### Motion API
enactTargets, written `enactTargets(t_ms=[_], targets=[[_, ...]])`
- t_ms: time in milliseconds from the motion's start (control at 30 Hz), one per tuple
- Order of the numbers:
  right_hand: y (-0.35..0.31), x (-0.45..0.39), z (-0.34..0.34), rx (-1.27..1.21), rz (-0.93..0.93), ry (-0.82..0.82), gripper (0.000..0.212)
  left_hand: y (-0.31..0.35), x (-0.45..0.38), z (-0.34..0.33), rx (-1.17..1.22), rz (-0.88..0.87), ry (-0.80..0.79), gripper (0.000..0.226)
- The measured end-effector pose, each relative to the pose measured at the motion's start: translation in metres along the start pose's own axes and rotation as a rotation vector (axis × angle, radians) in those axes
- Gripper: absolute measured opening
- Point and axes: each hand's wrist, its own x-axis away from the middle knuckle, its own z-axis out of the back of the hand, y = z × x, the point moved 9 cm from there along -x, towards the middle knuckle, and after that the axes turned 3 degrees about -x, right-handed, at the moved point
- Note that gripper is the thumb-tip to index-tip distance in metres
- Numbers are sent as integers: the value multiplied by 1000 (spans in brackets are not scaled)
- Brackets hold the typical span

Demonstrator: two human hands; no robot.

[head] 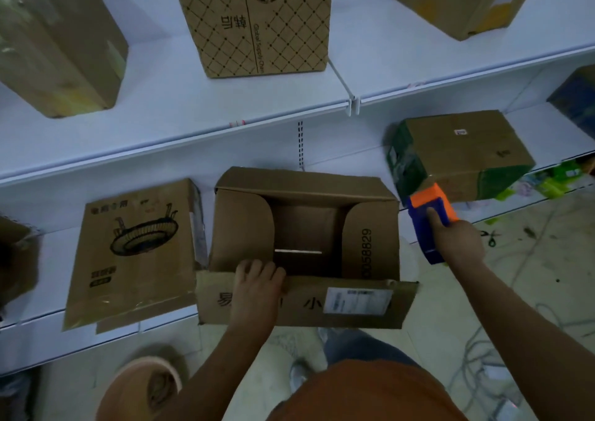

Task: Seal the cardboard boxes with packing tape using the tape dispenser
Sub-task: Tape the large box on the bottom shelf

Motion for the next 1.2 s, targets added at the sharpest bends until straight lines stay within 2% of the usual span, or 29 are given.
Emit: enactTargets(t_ms=[100, 333, 433, 500, 600, 700, 833, 933, 1000, 1200], targets=[[17, -21, -26, 61, -86, -142, 70, -10, -21, -9, -65, 81, -73, 37], [22, -72, -60, 56, -148, -263, 76, -13, -58, -52, -156, 27, -353, 37], [15, -95, -71, 91, -121, -337, 76, -14, -59, -74, -83, 28, -462, 46], [9, -108, -80, 114, -105, -418, 76, -12, -58, -82, 28, 49, -493, 38], [-5, -124, -92, 70, -59, -502, 66, -9, -62, -81, 75, 65, -473, 25], [-30, -136, -90, -95, 7, -501, 50, -7, -69, -76, 58, 55, -491, 22], [-52, -143, -69, -152, 75, -535, 49, -12, -80, -59, 60, 46, -458, 14], [-67, -149, -50, -214, 141, -542, 56, -20, -87, -53, 135, 80, -450, 25], [-79, -143, -38, -184, 210, -583, 47, -29, -95, -51, 217, 127, -472, 38], [-112, -104, -10, 35, 445, -670, 43, -54, -136, -8, 276, 148, -279, 28]])
